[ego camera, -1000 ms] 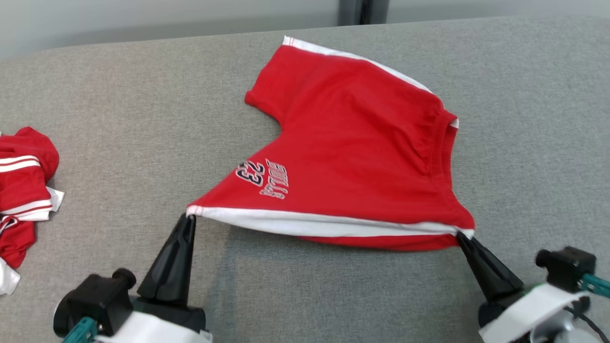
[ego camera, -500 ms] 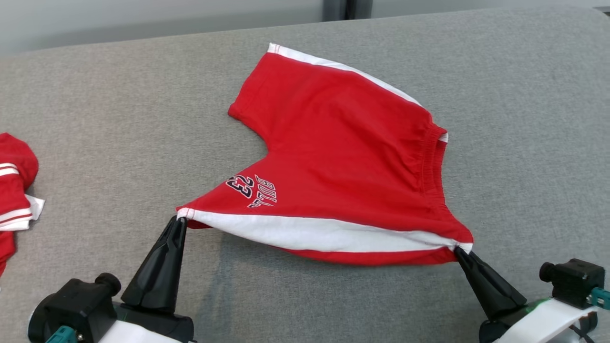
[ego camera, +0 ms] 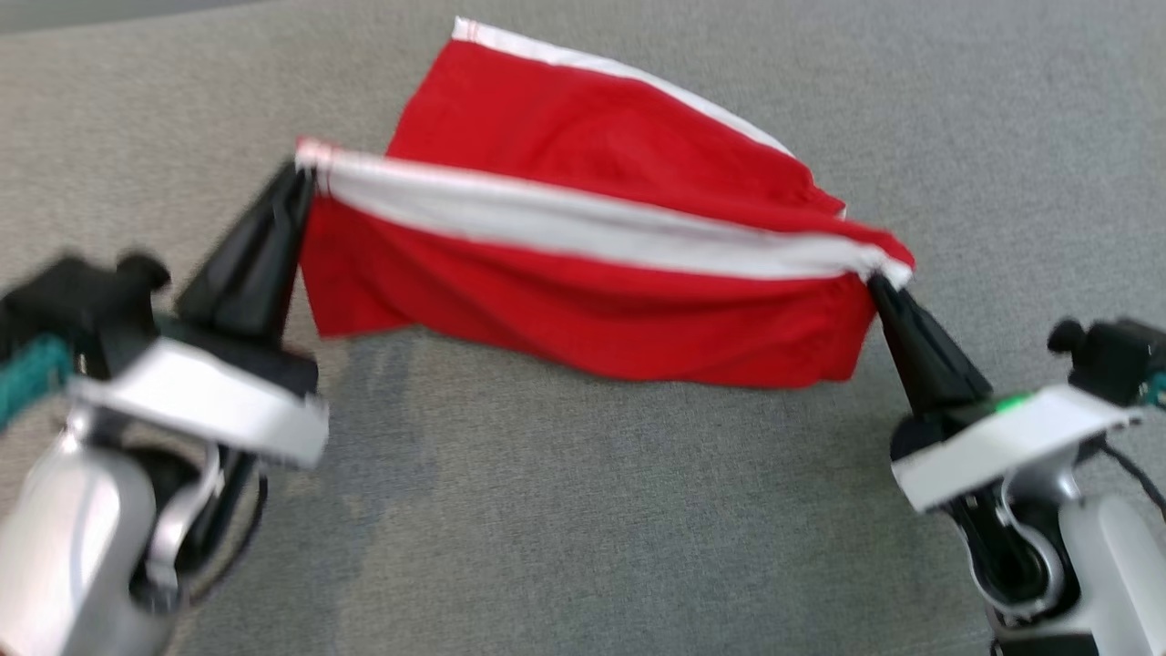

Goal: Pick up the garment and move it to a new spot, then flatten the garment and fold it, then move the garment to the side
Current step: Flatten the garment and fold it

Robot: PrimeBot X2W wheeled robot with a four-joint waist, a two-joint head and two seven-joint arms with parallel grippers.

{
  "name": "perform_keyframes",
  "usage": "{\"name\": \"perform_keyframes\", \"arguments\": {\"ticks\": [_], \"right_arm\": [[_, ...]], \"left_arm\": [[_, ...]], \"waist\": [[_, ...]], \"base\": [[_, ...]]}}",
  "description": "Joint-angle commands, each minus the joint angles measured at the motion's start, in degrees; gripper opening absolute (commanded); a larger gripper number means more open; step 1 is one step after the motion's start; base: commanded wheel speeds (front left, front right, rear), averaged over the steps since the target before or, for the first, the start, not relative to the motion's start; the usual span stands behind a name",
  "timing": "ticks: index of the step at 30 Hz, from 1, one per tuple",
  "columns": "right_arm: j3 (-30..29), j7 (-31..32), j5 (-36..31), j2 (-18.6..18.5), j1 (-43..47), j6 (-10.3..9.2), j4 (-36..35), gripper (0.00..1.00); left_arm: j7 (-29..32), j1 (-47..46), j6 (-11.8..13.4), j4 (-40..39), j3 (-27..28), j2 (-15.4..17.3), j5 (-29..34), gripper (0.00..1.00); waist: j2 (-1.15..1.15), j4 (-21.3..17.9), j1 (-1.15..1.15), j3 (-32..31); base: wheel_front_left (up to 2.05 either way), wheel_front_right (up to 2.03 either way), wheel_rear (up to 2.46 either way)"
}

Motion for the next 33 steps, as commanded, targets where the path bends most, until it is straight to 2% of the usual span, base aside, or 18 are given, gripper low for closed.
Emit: {"name": "perform_keyframes", "arguments": {"ticks": [1,4,5,12,20,21,22,23,24,25,26,30,33], "right_arm": [[0.37,-0.81,0.42,0.87,-3.71,0.0,2.23,0.0],[1.37,-1.9,0.46,1.76,-9.47,0.0,6.25,0.0],[1.37,-1.9,0.46,1.76,-9.47,0.0,6.25,0.0],[4.59,-6.96,3.02,3.72,-20.71,0.0,16.71,0.0],[12.29,-12.66,9.35,4.12,-27.9,0.0,24.66,0.0],[13.54,-13.21,10.13,4.12,-28.47,0.0,25.25,0.05],[14.58,-13.84,10.81,4.15,-28.79,0.0,25.86,0.3],[15.45,-14.4,11.19,4.16,-29.06,0.0,26.59,0.64],[16.17,-14.98,11.35,4.2,-29.24,0.0,27.23,1.0],[16.75,-15.65,11.52,4.21,-29.17,0.0,27.65,1.0],[17.3,-16.18,11.33,4.15,-29.0,0.01,28.05,1.0],[18.72,-18.28,10.25,2.27,-26.91,0.0,28.43,1.0],[18.72,-19.9,8.34,0.17,-25.02,-0.01,27.24,1.0]], "left_arm": [[0.41,-6.18,-2.07,4.33,-0.37,-0.54,-0.26,0.0],[1.29,-15.01,-4.98,11.88,-1.2,-1.41,-0.39,0.0],[1.29,-15.01,-4.98,11.88,-1.2,-1.41,-0.39,0.0],[-0.05,-32.03,-10.62,31.56,-3.4,-4.59,1.05,0.0],[-0.78,-42.78,-13.46,52.12,-5.05,-7.68,0.82,0.0],[-0.98,-43.38,-13.74,54.05,-5.15,-8.07,0.56,0.0],[-1.09,-43.73,-13.95,55.93,-5.29,-8.45,0.36,0.0],[-1.34,-44.1,-14.22,57.53,-5.43,-8.85,0.14,0.0],[-1.73,-44.37,-14.41,58.78,-5.49,-9.28,-0.24,0.36],[-2.3,-44.49,-14.66,59.87,-5.72,-9.68,-0.39,0.71],[-3.1,-44.55,-14.8,60.72,-5.92,-10.07,-0.48,1.0],[-8.67,-42.42,-15.01,62.69,-6.47,-11.47,-0.05,1.0],[-14.47,-40.0,-13.22,62.13,-6.37,-12.05,0.9,1.0]], "waist": [[0.0,-1.6,0.0,3.11],[0.0,-3.17,0.0,5.89],[0.0,-3.17,0.0,5.89],[0.0,-6.8,0.0,10.11],[0.0,-9.87,0.0,12.68],[0.0,-10.07,0.0,12.77],[0.0,-10.19,0.0,12.78],[0.0,-10.26,0.0,12.79],[0.0,-10.26,0.0,12.76],[0.0,-10.11,0.0,12.61],[0.0,-9.88,0.0,12.46],[0.0,-8.66,0.0,11.31],[0.0,-7.63,0.0,10.05]], "base": [[0.0,0.0,0.0],[0.0,0.0,0.0],[0.0,0.0,0.0],[0.0,0.0,0.0],[0.0,0.0,0.0],[0.0,0.0,0.0],[0.0,0.0,0.0],[0.0,0.0,0.0],[0.0,0.0,0.0],[0.0,0.0,0.0],[0.0,0.0,0.0],[0.0,0.0,0.0],[0.0,0.0,0.0]]}}
